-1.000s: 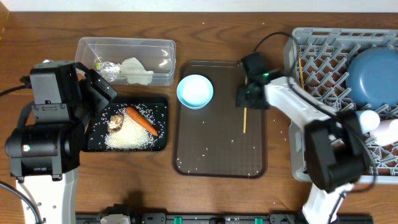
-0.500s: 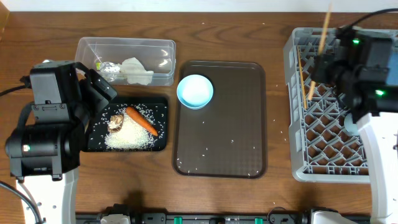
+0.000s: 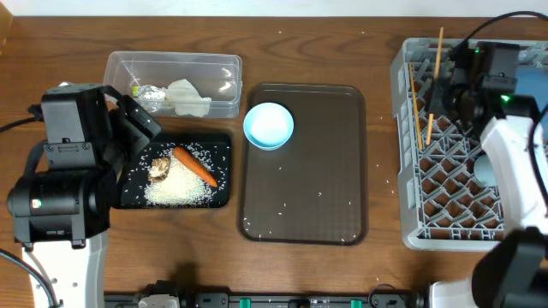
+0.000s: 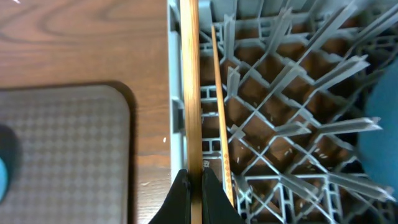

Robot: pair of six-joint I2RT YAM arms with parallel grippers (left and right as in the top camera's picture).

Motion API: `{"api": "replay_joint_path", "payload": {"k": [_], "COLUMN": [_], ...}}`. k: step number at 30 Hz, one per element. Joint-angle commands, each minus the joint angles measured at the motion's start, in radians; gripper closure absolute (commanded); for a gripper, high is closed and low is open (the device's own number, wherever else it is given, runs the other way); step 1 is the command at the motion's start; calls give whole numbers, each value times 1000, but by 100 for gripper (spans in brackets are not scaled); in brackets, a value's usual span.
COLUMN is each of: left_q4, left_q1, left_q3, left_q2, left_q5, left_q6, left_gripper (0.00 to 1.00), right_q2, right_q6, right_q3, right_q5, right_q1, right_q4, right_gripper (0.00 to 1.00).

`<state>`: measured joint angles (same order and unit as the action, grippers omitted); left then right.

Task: Sort waste into correct bins and load items into the dishwasher rack
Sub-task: 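Carry the second chopstick right and insert it into the rack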

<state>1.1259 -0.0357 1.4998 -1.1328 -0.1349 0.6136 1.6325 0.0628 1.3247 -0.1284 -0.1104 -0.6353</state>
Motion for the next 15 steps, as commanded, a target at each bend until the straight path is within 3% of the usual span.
{"api": "replay_joint_path", "payload": {"k": [1, 5, 6, 8, 9, 10, 15], "left_q4": [3, 3, 3, 3, 3, 3, 3], "left_q1": [2, 2, 2, 2, 2, 2, 2], "left_q3": [3, 4, 3, 3, 3, 3, 3], "left_q2": [-3, -3, -3, -3, -3, -3, -3], "left_q5": [-16, -16, -16, -16, -16, -16, -16], "left_q6": [2, 2, 2, 2, 2, 2, 2], "left_gripper": [2, 2, 2, 2, 2, 2, 2], "right_q2": [30, 39, 39, 39, 39, 38, 25], "right_q6": [-18, -20, -20, -19, -19, -19, -19], "right_q3": [3, 3, 3, 3, 3, 3, 3], "right_q5": [31, 31, 31, 31, 30, 27, -58], "right_q1": [-11, -11, -11, -11, -11, -10, -8], "right_q4": [9, 12, 12, 11, 11, 12, 5], "right_gripper": [99, 97, 86, 52, 29, 18, 10]}}
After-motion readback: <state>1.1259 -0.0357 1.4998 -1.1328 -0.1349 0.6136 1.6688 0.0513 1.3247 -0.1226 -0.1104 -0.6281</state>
